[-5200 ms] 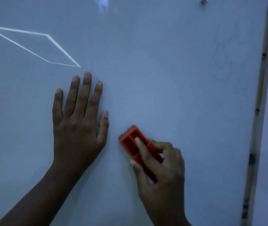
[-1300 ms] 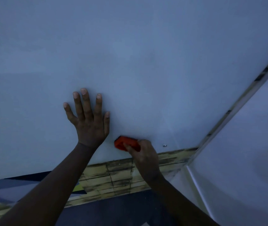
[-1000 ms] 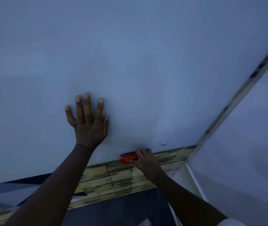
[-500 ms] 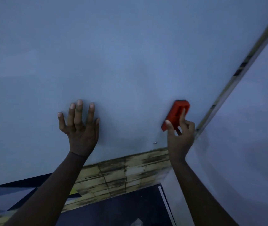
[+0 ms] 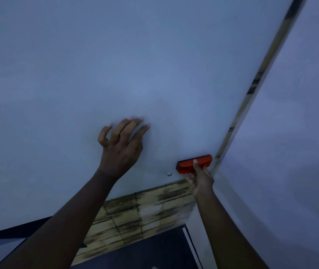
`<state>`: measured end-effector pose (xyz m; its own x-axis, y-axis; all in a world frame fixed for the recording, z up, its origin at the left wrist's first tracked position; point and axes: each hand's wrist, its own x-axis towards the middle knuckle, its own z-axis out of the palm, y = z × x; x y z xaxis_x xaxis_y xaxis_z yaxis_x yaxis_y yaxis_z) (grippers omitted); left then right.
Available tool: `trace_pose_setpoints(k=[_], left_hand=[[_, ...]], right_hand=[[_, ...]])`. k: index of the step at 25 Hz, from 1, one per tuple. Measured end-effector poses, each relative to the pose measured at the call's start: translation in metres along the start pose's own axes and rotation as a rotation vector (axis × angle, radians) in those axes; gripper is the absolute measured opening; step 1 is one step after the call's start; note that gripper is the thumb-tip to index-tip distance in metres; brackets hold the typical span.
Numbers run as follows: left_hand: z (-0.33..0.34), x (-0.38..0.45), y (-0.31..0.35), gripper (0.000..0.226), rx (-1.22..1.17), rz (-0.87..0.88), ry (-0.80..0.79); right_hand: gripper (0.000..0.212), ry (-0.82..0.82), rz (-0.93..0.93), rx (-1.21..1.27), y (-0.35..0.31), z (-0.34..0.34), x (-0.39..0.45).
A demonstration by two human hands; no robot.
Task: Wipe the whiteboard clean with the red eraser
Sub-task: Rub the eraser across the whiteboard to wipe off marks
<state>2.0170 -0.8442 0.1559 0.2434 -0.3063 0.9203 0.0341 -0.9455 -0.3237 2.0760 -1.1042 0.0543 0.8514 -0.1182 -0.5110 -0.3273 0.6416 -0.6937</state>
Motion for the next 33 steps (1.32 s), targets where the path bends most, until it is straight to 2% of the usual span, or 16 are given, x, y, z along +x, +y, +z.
trace_pose_setpoints(k=[5,12,17,22,25,30,33], left_hand=[[0.014,-0.023,0.003,0.065,0.038,0.016,-0.034],[0.015,-0.026,0.005,0.064,0.008,0.020,-0.061],[0.018,-0.028,0.005,0.066,0.027,0.042,-0.054],[0.020,-0.030,0.004,0.068,0.033,0.058,-0.057],[0.019,-0.031,0.004,0.069,0.033,0.063,-0.057],[0.021,-0.031,0.004,0.070,0.040,0.066,-0.047],[0.021,-0.032,0.004,0.071,0.039,0.066,-0.048]], right_hand=[[0.058,-0.010,-0.051,0.000,0.017,0.011,-0.012],[0.052,0.005,0.120,0.063,0.027,-0.013,0.009],[0.077,-0.045,0.191,0.155,0.050,-0.028,0.019],[0.049,0.054,0.431,0.260,0.092,-0.023,0.010],[0.028,-0.029,0.498,0.262,0.099,-0.016,0.008],[0.025,-0.092,0.502,0.286,0.108,-0.013,0.004],[0.033,-0.116,0.543,0.288,0.112,-0.008,0.000]])
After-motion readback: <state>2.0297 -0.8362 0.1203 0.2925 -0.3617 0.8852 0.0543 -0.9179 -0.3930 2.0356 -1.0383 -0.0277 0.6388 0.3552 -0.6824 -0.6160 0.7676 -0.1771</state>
